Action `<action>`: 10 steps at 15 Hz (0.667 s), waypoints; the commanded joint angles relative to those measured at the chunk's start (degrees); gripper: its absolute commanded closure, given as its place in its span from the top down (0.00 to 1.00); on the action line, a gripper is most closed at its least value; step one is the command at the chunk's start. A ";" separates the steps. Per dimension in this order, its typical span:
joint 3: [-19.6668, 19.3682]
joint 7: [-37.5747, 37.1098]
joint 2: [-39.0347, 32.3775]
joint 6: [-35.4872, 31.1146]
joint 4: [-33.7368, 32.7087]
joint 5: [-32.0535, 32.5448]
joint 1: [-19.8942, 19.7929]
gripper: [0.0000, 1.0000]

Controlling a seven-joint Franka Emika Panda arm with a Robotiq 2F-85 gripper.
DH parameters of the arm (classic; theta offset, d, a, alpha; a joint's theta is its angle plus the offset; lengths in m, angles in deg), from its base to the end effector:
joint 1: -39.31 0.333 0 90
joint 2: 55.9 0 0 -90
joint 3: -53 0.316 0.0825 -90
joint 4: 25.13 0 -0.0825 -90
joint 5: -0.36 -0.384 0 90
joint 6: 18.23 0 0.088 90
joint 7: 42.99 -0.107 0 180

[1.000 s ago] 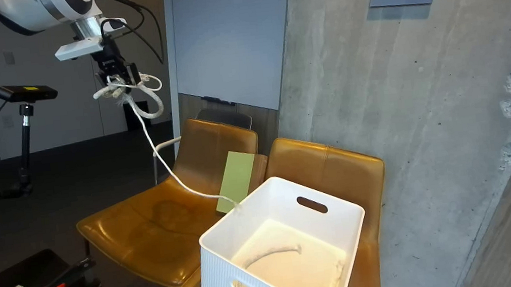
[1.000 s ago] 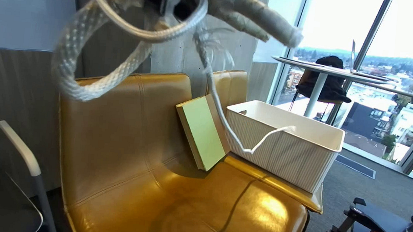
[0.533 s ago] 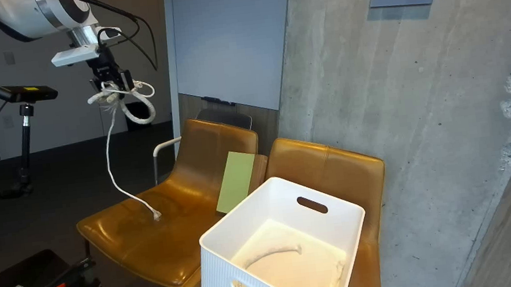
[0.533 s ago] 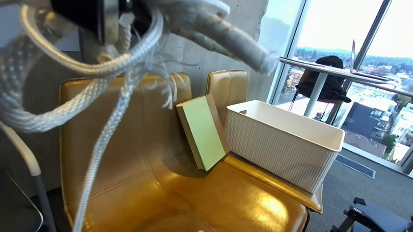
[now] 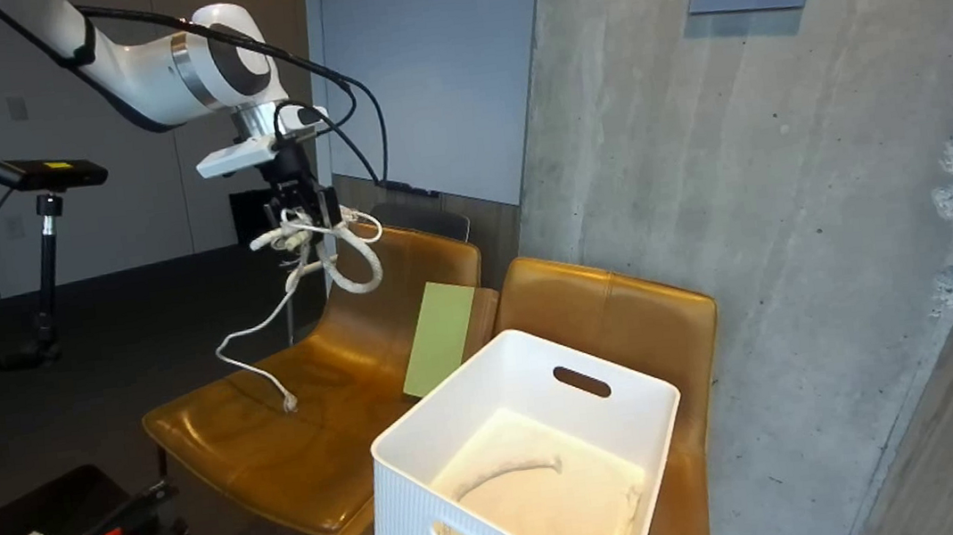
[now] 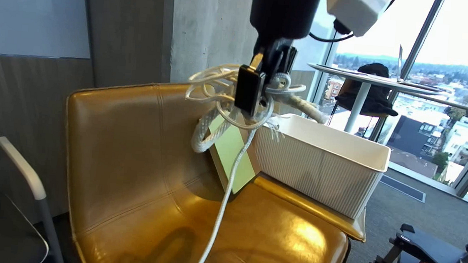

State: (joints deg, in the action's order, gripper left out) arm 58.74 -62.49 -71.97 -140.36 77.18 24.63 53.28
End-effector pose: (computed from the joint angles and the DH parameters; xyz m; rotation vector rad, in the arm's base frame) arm 0.6104 0.1947 0.4066 2.8188 0.3028 0.2539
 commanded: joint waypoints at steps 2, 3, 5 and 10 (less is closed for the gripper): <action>-1.93 -0.02 1.50 -5.55 7.81 -0.40 -2.44 0.00; -2.21 0.07 1.40 -6.65 8.78 -0.48 -2.84 0.00; -2.70 -0.25 1.09 -8.69 10.20 -0.34 -3.17 0.00; -2.75 -1.01 0.63 -12.91 10.98 -0.55 -2.72 0.00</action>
State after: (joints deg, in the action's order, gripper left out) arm 56.20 -62.93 -72.12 -150.71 87.32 24.60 50.01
